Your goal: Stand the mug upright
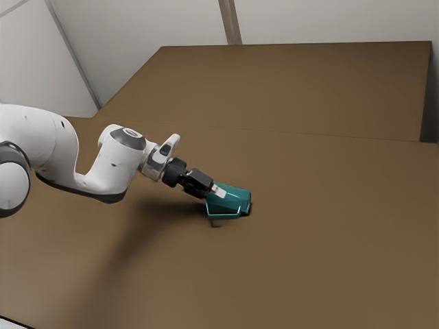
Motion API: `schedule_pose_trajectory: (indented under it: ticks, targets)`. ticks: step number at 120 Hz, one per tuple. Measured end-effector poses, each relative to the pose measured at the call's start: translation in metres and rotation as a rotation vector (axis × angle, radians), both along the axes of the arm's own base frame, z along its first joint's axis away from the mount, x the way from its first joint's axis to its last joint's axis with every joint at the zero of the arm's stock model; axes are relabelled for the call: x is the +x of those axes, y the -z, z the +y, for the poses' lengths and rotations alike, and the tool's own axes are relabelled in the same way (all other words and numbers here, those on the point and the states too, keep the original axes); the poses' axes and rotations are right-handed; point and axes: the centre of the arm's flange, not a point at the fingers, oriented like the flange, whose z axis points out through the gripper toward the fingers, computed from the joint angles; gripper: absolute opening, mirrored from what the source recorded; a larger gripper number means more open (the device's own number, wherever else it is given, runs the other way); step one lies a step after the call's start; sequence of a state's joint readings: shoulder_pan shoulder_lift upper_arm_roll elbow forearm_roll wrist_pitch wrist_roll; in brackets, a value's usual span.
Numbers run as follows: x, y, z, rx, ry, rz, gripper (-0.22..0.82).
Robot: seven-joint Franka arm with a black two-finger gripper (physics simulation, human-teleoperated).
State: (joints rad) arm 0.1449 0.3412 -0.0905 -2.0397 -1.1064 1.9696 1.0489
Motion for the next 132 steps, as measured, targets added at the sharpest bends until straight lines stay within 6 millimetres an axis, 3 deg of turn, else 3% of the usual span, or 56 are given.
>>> schedule_pose_trajectory:
  ticks: [26,45,60,100,132]
  targets:
    - [0.0,-0.005,-0.003,-0.014,0.029,-0.033,-0.02]
    - [0.002,-0.01,-0.007,-0.018,0.052,-0.061,-0.12]
    - [0.002,-0.016,-0.011,-0.02,0.068,-0.083,-0.14]
    - [0.003,-0.055,-0.026,0.045,0.132,-0.181,-0.17]
    - [-0.008,-0.105,-0.047,0.421,0.377,-0.279,-0.18]
